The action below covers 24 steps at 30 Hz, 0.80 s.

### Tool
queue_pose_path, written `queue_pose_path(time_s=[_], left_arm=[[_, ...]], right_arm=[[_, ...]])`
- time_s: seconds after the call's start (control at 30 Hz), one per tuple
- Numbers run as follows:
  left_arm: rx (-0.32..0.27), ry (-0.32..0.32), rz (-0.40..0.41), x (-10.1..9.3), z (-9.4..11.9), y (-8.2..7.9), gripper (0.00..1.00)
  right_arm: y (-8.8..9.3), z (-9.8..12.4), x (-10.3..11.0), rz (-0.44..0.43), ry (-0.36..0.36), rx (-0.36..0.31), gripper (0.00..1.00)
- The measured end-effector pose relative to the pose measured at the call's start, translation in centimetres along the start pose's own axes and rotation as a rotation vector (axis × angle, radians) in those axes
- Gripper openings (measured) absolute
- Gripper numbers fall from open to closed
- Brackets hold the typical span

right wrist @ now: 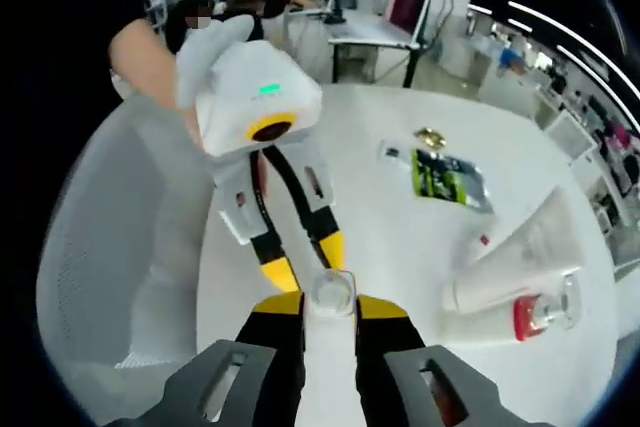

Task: Arrange the skincare products in the storage area until every visible bottle or jar stands upright without overlapping.

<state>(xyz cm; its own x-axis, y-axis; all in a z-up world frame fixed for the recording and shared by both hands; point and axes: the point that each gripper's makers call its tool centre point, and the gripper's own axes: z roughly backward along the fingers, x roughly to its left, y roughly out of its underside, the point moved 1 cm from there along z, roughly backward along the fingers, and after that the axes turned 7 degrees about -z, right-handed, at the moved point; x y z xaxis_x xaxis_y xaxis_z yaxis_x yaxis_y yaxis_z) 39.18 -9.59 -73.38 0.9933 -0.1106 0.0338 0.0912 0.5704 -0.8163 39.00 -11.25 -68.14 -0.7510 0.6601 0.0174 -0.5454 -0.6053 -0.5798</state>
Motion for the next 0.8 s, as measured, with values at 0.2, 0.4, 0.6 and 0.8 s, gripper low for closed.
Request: queue_pose_path(time_s=[0.2, 0.4, 0.6, 0.8], left_arm=[[-0.002, -0.022, 0.007, 1.0, -1.1, 0.0, 0.13], [-0.008, -0.051, 0.022, 2.4, -1.8, -0.2, 0.13], [-0.012, -0.081, 0.042, 4.1, -2.6, -0.2, 0.13], [-0.022, -0.104, 0.056, 5.5, -3.2, -0.5, 0.12]], right_arm=[[0.1, -0.1, -1.6, -0.011, 0.013, -0.015, 0.09], [-0.2, -0.2, -3.1, -0.016, 0.024, -0.022, 0.09], [-0.6, -0.3, -4.6, -0.042, 0.014, -0.049, 0.09], [-0.8, -0.3, -5.8, -0.033, 0.040, -0.060, 0.10]])
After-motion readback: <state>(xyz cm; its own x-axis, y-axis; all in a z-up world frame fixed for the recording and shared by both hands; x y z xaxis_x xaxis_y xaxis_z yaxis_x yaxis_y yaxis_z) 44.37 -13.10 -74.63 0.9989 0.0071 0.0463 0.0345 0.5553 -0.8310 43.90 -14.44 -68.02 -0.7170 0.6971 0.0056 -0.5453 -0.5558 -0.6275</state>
